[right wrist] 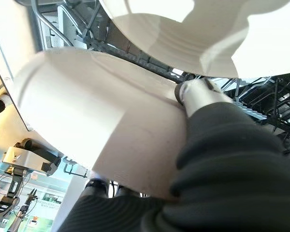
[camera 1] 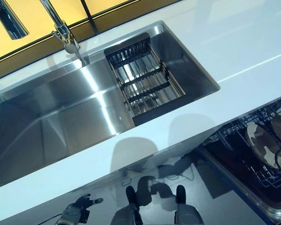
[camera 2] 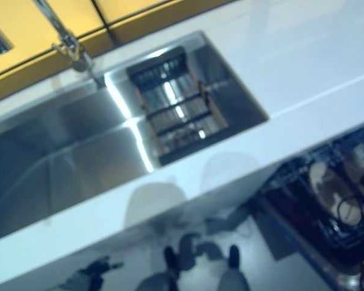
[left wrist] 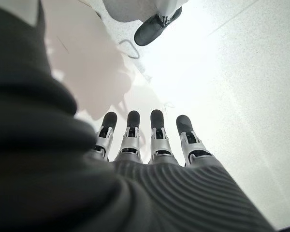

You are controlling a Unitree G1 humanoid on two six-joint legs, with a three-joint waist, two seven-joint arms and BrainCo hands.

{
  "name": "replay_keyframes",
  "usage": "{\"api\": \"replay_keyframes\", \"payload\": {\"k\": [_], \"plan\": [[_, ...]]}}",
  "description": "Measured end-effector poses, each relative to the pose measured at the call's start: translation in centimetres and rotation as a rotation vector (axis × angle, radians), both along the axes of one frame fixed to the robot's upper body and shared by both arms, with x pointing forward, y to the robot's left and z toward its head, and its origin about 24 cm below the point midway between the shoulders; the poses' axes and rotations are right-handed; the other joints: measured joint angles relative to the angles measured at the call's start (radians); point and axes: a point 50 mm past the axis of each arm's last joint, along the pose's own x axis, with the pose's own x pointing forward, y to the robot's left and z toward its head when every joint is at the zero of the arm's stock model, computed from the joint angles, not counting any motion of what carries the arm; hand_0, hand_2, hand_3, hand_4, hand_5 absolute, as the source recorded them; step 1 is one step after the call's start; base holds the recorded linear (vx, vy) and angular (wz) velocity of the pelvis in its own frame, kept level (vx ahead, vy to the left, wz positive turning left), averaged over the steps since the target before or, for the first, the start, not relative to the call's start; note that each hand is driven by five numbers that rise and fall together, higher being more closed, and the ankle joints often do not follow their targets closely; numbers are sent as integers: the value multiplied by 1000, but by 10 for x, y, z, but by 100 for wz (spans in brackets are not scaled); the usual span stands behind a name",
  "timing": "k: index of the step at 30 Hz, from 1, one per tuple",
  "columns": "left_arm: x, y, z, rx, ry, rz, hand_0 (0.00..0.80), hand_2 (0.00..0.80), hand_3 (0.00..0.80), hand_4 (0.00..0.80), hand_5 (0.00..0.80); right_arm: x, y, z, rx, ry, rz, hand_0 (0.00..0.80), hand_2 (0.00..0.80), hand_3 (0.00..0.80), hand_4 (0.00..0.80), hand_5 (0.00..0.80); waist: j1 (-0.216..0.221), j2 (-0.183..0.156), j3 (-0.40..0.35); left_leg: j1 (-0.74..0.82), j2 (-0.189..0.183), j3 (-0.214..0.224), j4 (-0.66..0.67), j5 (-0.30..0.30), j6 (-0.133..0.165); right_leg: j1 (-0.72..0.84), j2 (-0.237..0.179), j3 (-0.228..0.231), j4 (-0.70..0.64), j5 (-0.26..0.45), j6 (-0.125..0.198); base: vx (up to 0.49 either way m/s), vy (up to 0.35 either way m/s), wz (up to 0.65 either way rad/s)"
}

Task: Take plates into dishwasher

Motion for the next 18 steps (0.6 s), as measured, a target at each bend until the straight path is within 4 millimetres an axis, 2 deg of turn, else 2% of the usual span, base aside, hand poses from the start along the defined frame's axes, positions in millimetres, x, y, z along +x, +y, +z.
{"api": "replay_keyframes", "payload": {"k": [10,17,18], "plan": [[11,-2,3,2,-20,-24,0,0,0,0,0,-6,-4,-11,4,10,-46,800,800,800,800,800,2,1,0,0,-2,-4,0,3,3,3,-2,-4,-1,-2,5,-5,-2,1],[13,-4,4,-7,-20,-41,0,0,0,0,0,-3,-5,-6,7,-14,-63,800,800,800,800,800,2,16,7,0,-3,-5,0,3,4,3,-3,-5,-1,-2,6,0,0,0],[13,-4,3,-9,-15,-50,0,0,0,0,0,-3,-5,-5,1,-18,-63,722,722,722,722,722,2,20,7,-1,-3,-6,0,3,4,3,-3,-5,0,-2,5,0,0,0]]}}
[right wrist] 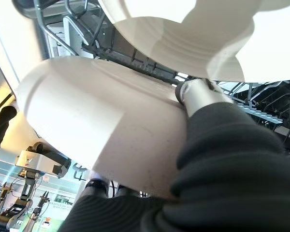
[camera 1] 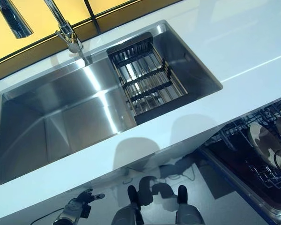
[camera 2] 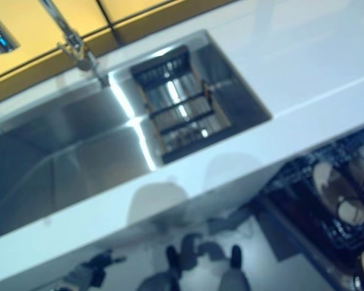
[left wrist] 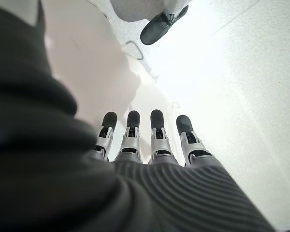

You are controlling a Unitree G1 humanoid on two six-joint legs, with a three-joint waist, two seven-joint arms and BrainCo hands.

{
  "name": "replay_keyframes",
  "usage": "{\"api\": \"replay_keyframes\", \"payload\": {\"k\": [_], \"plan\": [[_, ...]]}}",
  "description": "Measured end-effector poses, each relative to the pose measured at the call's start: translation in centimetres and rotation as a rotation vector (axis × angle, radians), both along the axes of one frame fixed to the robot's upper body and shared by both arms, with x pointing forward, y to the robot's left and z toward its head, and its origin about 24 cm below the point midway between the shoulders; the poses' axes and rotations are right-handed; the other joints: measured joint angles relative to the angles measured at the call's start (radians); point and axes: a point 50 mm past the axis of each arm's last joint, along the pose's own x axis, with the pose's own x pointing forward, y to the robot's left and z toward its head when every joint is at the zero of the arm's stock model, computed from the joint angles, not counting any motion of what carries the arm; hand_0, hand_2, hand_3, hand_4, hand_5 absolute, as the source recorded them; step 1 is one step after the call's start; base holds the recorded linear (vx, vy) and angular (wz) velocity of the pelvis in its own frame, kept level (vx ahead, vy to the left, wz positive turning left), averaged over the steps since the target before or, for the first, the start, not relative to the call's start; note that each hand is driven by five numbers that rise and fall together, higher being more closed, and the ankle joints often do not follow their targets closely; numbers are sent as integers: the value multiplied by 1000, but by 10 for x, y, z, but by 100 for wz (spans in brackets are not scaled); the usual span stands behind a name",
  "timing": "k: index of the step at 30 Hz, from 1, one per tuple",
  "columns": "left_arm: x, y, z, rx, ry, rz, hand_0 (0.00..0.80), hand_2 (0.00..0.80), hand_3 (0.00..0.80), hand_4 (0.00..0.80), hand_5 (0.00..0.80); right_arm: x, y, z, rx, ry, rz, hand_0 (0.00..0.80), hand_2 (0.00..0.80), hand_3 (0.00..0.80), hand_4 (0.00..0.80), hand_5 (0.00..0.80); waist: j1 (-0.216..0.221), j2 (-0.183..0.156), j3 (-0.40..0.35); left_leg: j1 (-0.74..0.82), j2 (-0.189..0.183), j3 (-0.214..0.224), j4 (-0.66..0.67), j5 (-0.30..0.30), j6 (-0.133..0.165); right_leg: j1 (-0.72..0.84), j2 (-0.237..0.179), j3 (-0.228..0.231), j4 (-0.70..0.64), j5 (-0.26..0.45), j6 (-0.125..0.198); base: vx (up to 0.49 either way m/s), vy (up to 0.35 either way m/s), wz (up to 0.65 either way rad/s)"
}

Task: Take plates into dishwasher

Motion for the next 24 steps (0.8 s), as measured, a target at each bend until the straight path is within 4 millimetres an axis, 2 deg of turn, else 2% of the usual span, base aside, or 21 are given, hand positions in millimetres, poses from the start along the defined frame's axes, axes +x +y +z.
{"api": "replay_keyframes", "payload": {"k": [1,2,3,5,9,17,20,24], "plan": [[0,0,0,-1,0,0,0,0,0,0,0,0,0,0,-4,-3,0,634,634,634,634,634,0,1,0,0,0,0,0,0,0,0,0,0,0,1,-1,0,0,0],[0,0,0,-1,-1,-1,0,0,0,0,0,0,0,0,-4,-4,0,439,439,439,439,439,0,2,0,0,0,0,0,0,0,0,0,0,0,1,-1,0,0,0],[1,0,0,-2,-4,-2,0,0,0,0,0,0,0,0,-4,-4,-2,182,182,182,182,182,0,2,0,0,0,0,0,0,0,0,0,0,0,1,-2,0,0,0],[2,-1,1,-5,-9,-5,0,0,0,0,0,-1,0,-2,21,0,-7,0,0,0,0,0,0,2,0,0,0,0,0,0,0,0,0,0,0,2,-2,0,0,0],[3,-2,1,-10,-12,-9,0,0,0,0,0,-3,4,-16,79,25,-11,0,0,0,0,0,-2,3,-1,0,-1,-2,0,0,0,3,0,-1,0,2,-2,36,2,1],[3,-2,1,-13,-12,-11,0,0,0,0,0,-7,1,-18,94,16,-27,0,0,0,0,0,-2,-4,2,19,0,-10,0,0,0,27,1,-5,0,0,0,40,-7,3],[2,-2,1,-12,-10,-10,0,0,0,0,0,-9,0,-19,96,17,-33,0,0,0,0,0,-3,-17,3,20,0,-10,0,0,0,28,2,-5,1,1,0,48,-1,0],[1,-1,1,-11,-6,-8,0,0,0,0,0,-12,-1,-20,100,16,-40,0,0,0,0,0,-4,-52,0,23,0,-10,0,1,1,31,2,-4,1,3,-3,60,2,0]]}}
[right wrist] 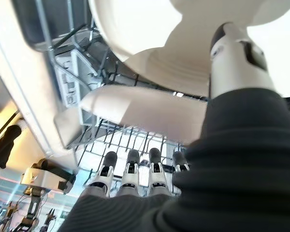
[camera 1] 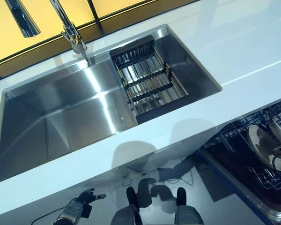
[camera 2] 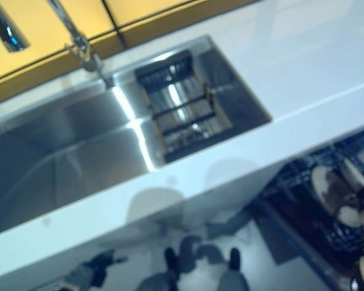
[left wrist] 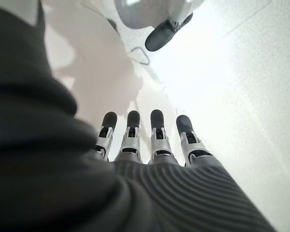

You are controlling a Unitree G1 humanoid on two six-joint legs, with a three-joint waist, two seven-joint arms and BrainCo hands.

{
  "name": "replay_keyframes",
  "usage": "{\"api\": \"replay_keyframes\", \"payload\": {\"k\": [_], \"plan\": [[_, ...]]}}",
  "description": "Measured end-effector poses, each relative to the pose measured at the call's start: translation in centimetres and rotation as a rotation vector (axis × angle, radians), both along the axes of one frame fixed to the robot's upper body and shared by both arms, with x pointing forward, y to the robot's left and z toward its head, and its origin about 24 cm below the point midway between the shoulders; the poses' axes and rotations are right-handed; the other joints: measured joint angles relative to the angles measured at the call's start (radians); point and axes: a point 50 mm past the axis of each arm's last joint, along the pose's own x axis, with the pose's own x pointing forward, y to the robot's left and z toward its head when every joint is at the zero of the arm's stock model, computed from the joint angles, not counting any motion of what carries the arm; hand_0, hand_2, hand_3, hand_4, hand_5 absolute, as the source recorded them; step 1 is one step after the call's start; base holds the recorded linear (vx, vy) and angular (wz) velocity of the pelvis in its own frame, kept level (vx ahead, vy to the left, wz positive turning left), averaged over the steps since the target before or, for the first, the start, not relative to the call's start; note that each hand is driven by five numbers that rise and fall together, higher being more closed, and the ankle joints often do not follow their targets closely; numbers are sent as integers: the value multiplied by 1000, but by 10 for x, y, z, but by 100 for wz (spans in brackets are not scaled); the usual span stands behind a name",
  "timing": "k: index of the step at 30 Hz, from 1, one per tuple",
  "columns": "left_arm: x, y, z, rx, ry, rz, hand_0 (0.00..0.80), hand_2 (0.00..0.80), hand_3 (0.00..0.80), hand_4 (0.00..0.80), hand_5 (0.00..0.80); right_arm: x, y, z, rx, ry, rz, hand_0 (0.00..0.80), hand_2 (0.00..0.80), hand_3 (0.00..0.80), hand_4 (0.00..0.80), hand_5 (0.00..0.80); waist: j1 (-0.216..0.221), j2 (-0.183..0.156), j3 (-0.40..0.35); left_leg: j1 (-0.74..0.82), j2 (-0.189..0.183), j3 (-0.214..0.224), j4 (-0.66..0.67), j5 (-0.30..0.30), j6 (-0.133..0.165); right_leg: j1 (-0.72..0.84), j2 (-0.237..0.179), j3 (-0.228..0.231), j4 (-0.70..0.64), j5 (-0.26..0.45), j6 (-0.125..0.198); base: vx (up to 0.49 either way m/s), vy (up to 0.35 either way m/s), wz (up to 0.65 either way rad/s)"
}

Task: Take plates into dishwasher

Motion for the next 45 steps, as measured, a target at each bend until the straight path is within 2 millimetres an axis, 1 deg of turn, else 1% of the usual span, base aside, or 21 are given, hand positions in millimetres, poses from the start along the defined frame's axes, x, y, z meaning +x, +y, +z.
{"api": "replay_keyframes", "payload": {"k": [6,9,14,18,21,25,29,30,33,34,35,36,37,38,39,40,41,42,43,44,45], "plan": [[-3,5,0,16,12,2,0,0,0,0,0,0,-2,13,-8,-60,8,0,0,0,0,0,-2,-72,-22,17,1,0,0,-1,0,16,1,3,0,0,0,64,18,0],[-8,13,0,38,33,9,0,0,0,0,0,-8,-9,20,-21,-79,-18,0,0,0,0,0,-2,-103,-42,33,1,2,-1,-3,-1,33,1,5,0,-2,2,58,15,0],[-22,20,-3,54,73,26,0,0,0,0,0,-16,-21,46,-82,-113,-36,0,0,0,0,0,-23,-134,-77,46,6,16,-1,-8,0,34,5,24,0,-4,4,56,9,-9],[-30,22,-6,55,100,52,0,0,0,0,0,-30,-29,48,-82,-109,-64,0,0,0,0,0,-33,-151,-123,51,19,28,-1,-12,-5,32,16,37,-1,-5,1,51,-72,-10],[-38,26,-7,62,146,90,0,0,0,0,0,-35,-32,51,-54,-124,-79,0,0,0,0,0,-31,-155,-141,68,27,39,-1,-16,-10,41,23,47,0,-6,-2,35,-163,-11],[-60,37,-10,111,211,153,0,0,0,0,0,-43,-38,57,2,-152,-106,0,0,0,0,0,-30,-148,-154,83,41,34,1,-17,-12,57,39,44,0,-10,-11,0,-217,-2],[-81,44,-12,153,245,228,0,0,0,0,0,-47,-41,62,18,-183,-136,0,0,0,0,0,-14,-139,-150,52,68,2,19,-1,-37,64,63,6,-3,-14,-26,-149,-141,23],[-85,45,-13,155,250,245,0,0,0,0,0,-48,-43,64,20,-191,-151,0,0,0,0,0,-6,-134,-145,43,73,-14,27,0,-37,60,67,-1,-3,-14,-32,-164,-13,24],[-93,33,-19,131,265,250,0,0,0,0,0,-54,-51,84,4,-233,-200,0,0,0,0,0,25,-99,-124,38,77,-7,34,-4,-32,61,70,-24,2,-14,-45,-152,27,20],[-94,30,-20,124,263,248,0,0,0,0,0,-59,-54,88,-6,-230,-214,0,0,0,0,0,27,-91,-122,29,79,21,35,-21,-23,60,62,-38,5,-18,-47,-146,29,42],[-93,31,-20,129,257,250,0,0,0,0,0,-62,-56,87,-2,-227,-225,0,0,0,0,0,24,-110,-122,28,64,56,48,-68,-19,55,17,-57,-6,-12,-58,-159,27,39],[-87,31,-19,131,243,247,0,0,0,0,0,-64,-57,86,6,-225,-232,0,0,0,0,0,29,-148,-116,27,25,76,130,-72,-22,54,-35,-64,-4,-4,-46,-184,27,30],[-80,31,-18,129,230,245,0,0,0,0,0,-66,-59,89,5,-236,-235,0,0,0,0,0,23,-164,-116,31,5,76,235,-95,-32,60,-69,-69,1,0,-36,-229,41,36],[-71,30,-16,125,208,243,0,0,0,0,0,-68,-60,94,-4,-254,-240,0,0,0,0,0,-1,-164,-117,49,-3,65,332,-124,-40,70,-90,-81,9,0,-18,-267,55,58],[-57,31,-14,117,179,248,0,0,0,0,0,-71,-61,92,-10,-247,-244,0,0,0,0,0,-21,-167,-116,58,-22,40,363,-140,-40,67,-104,-86,42,-13,1,-320,75,84],[-41,29,-10,103,144,250,0,0,0,0,0,-75,-63,86,-5,-227,-260,0,0,0,0,0,-45,-167,-115,57,-44,4,330,-121,-14,32,-122,-82,115,-33,6,-389,83,66],[-24,26,-6,88,103,243,0,0,0,0,0,-76,-63,81,9,-223,-269,0,0,0,0,0,-54,-161,-117,67,-49,-27,278,-107,7,-40,-115,-68,207,-72,5,-458,83,45],[-12,30,0,85,68,252,0,0,0,0,0,-74,-62,77,24,-226,-266,0,0,0,0,0,-54,-155,-123,64,-37,-51,225,-107,9,-84,-45,-24,218,-102,8,-438,72,54],[6,33,8,91,32,244,0,0,0,0,0,-76,-63,75,30,-231,-285,0,0,0,0,0,-86,-169,-111,59,-38,-68,174,-109,8,-77,3,16,176,-84,-64,-473,63,67],[12,31,10,85,26,233,0,0,0,0,0,-79,-65,73,33,-233,-304,0,0,0,0,0,-91,-170,-110,65,-37,-66,147,-108,12,-79,4,3,164,-71,-69,-563,68,59],[24,28,14,76,5,214,0,0,0,0,0,-78,-65,67,56,-251,-330,0,0,0,0,0,-78,-185,-103,70,-45,-21,169,-151,13,-103,-5,-19,177,-52,-76,-618,62,19]]}}
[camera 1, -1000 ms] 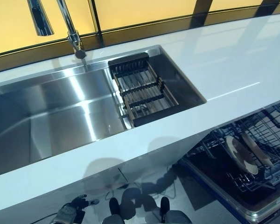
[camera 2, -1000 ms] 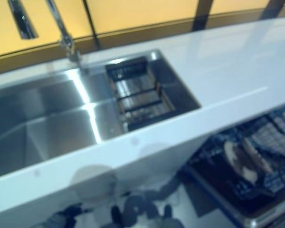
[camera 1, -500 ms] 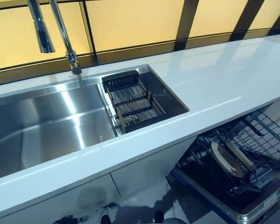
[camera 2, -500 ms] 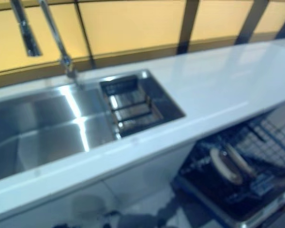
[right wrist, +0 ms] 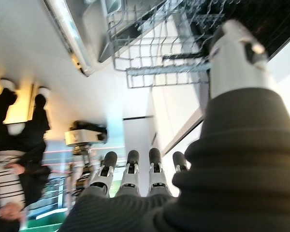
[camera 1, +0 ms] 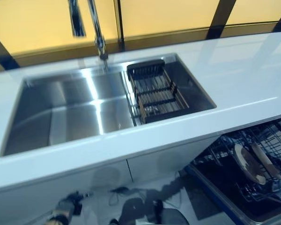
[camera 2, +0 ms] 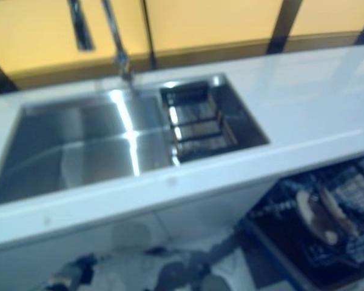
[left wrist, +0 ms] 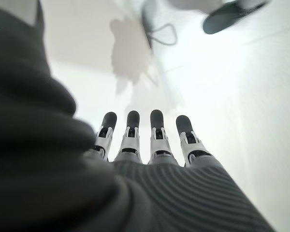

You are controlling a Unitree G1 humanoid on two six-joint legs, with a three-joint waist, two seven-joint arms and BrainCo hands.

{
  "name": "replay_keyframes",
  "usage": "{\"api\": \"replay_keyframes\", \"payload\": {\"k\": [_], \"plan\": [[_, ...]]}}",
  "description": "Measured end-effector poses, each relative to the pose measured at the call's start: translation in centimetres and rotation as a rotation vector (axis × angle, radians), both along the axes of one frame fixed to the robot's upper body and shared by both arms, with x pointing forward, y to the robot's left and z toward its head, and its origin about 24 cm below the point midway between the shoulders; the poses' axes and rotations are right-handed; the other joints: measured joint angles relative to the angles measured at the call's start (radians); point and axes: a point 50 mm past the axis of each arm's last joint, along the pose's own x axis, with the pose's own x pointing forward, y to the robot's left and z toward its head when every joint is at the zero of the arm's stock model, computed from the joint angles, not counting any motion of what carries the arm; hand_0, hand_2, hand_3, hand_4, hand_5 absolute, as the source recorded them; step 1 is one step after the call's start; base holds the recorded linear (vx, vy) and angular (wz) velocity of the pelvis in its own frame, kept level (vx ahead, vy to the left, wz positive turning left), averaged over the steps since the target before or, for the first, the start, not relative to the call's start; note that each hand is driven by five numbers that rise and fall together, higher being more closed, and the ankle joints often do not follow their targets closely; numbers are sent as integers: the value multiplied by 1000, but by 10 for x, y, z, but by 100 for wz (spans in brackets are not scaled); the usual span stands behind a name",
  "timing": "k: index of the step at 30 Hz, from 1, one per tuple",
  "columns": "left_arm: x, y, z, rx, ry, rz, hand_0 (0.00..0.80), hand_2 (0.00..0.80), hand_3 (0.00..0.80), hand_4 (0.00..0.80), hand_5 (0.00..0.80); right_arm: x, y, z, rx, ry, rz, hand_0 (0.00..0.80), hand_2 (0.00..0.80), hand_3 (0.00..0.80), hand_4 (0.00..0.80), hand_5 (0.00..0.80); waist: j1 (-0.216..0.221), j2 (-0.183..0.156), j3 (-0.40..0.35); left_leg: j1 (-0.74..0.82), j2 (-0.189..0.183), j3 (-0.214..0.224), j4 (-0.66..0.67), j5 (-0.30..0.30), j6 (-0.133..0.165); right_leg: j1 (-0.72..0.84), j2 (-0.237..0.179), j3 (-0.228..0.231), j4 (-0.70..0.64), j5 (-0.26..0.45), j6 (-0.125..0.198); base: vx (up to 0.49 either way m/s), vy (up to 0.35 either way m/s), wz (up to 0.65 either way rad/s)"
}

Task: Take plates into dishwasher

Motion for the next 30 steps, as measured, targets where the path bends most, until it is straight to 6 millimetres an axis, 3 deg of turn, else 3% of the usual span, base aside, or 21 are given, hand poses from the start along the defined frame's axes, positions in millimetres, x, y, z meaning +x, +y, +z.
{"api": "replay_keyframes", "payload": {"k": [2,3,5,8,12,16,20,22,24,25,27,29,30], "plan": [[-3,4,0,1,27,11,0,0,0,0,0,7,3,-5,7,-5,14,0,0,0,0,0,-8,0,8,-6,-8,23,12,-50,0,-25,-15,-40,27,4,8,-459,46,28],[-7,7,-1,5,46,21,0,0,0,0,0,6,4,-6,6,2,12,0,0,0,0,0,-5,4,11,-2,-12,18,-14,-58,21,-39,-13,-46,44,1,18,-299,38,41],[-23,20,-2,31,94,49,0,0,0,0,0,8,4,-9,20,-6,9,0,0,0,0,0,-2,-17,24,15,-51,7,-74,-22,46,-44,-40,-51,45,11,40,-261,54,23],[-69,32,-12,47,225,123,0,0,0,0,0,14,6,-4,24,-43,14,0,0,0,0,0,11,-7,27,47,-77,-1,-131,10,72,-17,-51,-47,-8,36,73,-264,79,9],[-102,36,-18,37,278,204,0,0,0,0,0,18,6,0,29,-58,11,0,0,0,0,0,50,17,18,77,-82,8,-168,29,73,-4,-56,-63,-20,52,66,-308,124,-1],[-94,33,-18,27,224,178,0,0,0,0,0,21,7,0,29,-43,15,0,0,0,0,0,63,28,12,88,-88,9,-133,13,63,31,-66,-82,-25,59,62,-112,64,1],[-81,34,-15,29,177,153,0,0,0,0,0,11,3,-7,30,35,-10,0,0,0,0,0,67,24,16,164,-96,27,-117,-18,76,75,-96,-106,40,43,77,-158,3,-15],[-62,37,-7,43,132,121,0,0,0,0,0,-19,-3,-32,63,114,-77,0,0,0,0,0,54,13,35,218,-110,21,-143,-13,98,68,-126,-89,163,27,117,-428,-34,10],[-60,57,4,102,134,89,0,0,0,0,0,-41,-1,-64,142,164,-145,0,0,0,0,0,60,12,40,210,-106,50,-147,-8,117,53,-135,-77,163,34,180,-473,-124,-22],[-61,65,9,128,144,88,0,0,0,0,0,-50,2,-79,176,191,-164,0,0,0,0,0,50,8,38,195,-96,49,-149,-9,121,35,-120,-71,203,23,188,-428,-159,-36],[-66,76,14,146,179,100,0,0,0,0,0,-68,9,-107,251,226,-215,0,0,0,0,0,54,36,44,166,-54,85,-152,18,110,21,-102,-47,259,-6,167,-393,-192,-34],[-76,78,12,135,225,121,0,0,0,0,0,-79,20,-134,325,261,-242,0,0,0,0,0,60,67,36,139,-6,90,-148,25,98,34,-100,15,326,-27,165,-243,-226,-32],[-79,78,11,130,237,125,0,0,0,0,0,-80,27,-146,362,266,-242,0,0,0,0,0,74,75,34,127,17,91,-144,35,84,69,-116,40,298,-24,166,-177,-263,-50]]}}
